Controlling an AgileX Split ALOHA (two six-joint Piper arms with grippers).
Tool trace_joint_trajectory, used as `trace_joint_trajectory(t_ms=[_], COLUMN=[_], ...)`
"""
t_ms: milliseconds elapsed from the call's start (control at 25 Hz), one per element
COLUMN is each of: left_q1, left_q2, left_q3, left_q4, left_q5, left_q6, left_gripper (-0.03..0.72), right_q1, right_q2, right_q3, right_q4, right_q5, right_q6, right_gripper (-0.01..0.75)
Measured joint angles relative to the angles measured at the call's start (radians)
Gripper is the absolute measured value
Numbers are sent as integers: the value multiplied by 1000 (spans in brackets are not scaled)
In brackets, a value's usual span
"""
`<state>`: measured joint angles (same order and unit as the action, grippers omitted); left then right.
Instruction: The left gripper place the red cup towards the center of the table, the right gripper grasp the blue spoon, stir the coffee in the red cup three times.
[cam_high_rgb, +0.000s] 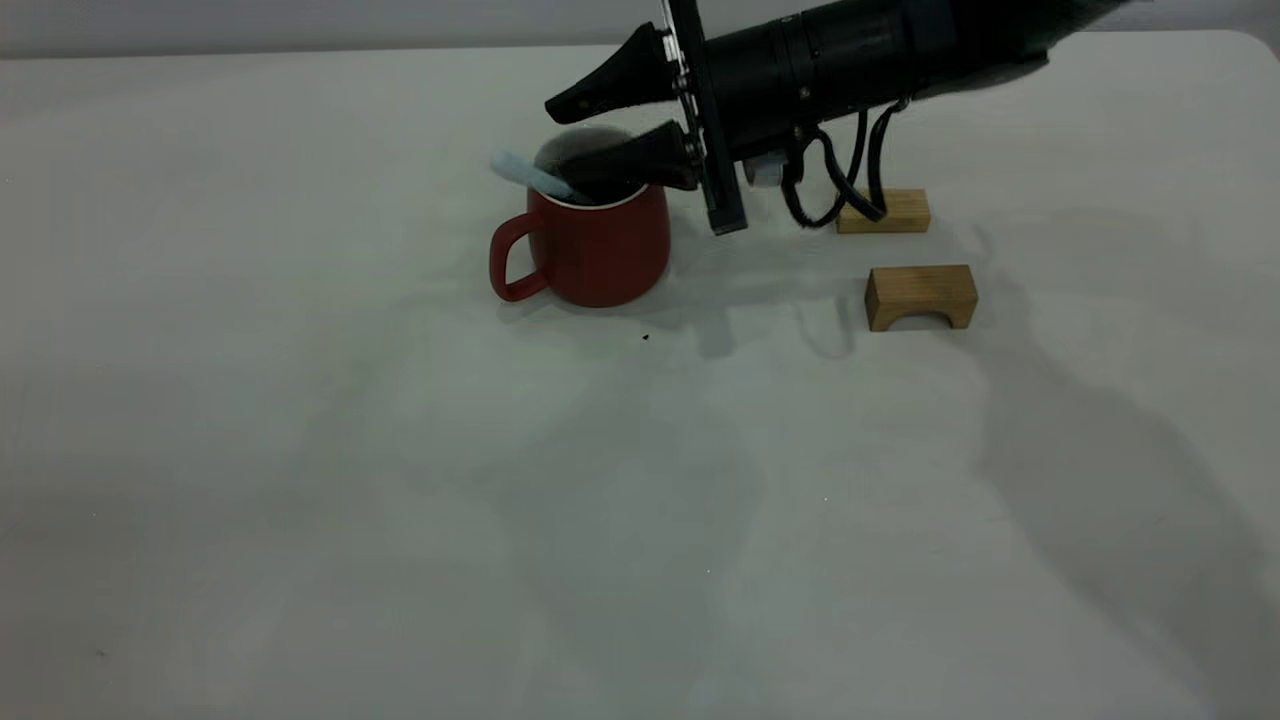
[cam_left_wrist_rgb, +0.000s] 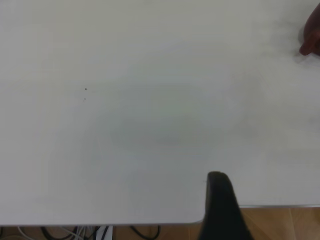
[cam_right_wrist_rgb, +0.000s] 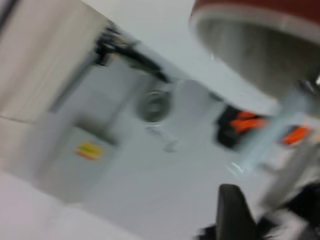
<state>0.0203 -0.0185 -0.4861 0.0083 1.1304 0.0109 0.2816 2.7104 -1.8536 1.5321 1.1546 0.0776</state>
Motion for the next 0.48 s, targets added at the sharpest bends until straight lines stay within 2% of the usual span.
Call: trace_joint_trajectory(t_ms=[200, 480], left_q1=[0, 0], left_q2=[0, 0], left_q3=[0, 0], left_q4=[0, 0], left_q5=[0, 0], left_q6=[0, 0], left_gripper=[551, 551], right_q1=[0, 0], right_q2=[-100, -309], right_q3=[0, 0], right_q4=[-274, -889], right_q5=[4, 31], right_q6=[-32, -36], right_gripper=[483, 451])
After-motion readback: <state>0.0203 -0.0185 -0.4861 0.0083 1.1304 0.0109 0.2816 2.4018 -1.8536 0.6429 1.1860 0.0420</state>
